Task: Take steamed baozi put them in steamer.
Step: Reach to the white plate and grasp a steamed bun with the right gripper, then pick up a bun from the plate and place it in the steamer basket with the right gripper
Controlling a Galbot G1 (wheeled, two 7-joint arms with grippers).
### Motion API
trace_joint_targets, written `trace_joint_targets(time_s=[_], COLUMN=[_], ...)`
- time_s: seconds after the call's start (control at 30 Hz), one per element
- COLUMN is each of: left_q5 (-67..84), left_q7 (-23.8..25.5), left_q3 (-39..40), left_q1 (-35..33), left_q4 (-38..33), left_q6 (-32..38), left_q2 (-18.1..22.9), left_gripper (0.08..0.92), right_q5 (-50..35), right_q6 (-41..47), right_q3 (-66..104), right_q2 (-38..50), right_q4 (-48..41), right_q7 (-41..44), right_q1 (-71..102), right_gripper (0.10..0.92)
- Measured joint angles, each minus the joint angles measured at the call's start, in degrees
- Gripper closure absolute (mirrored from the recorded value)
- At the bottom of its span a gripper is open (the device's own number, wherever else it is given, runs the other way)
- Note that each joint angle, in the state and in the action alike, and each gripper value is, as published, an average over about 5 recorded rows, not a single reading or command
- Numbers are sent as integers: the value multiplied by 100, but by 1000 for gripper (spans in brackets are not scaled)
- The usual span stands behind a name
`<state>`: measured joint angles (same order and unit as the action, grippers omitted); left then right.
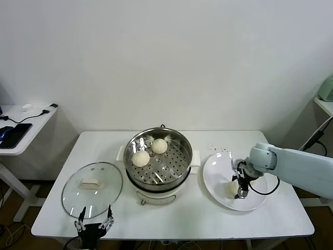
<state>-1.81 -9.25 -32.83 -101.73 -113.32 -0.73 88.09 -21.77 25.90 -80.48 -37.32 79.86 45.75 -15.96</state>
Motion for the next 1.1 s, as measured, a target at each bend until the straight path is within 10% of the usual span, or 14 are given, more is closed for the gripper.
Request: trace_joint_targets(time_s=[0.53, 1.1], left_q5=[-45, -71], left_q7=[3, 32], left_q3=[52, 41], left_q1=[-58, -62], left_q4=[-132, -176], left_q6=[-39, -79], left_q2=[29, 6], left_gripper=[177, 177], right_q5=[-254, -405], right_q6=[-584, -2821], right_q3=[-912, -1033], right_q2=[-83, -2291], right_q4=[282, 430], right_q7=[679, 1574], right_q1=[-1783, -4064], right_gripper=[347, 347])
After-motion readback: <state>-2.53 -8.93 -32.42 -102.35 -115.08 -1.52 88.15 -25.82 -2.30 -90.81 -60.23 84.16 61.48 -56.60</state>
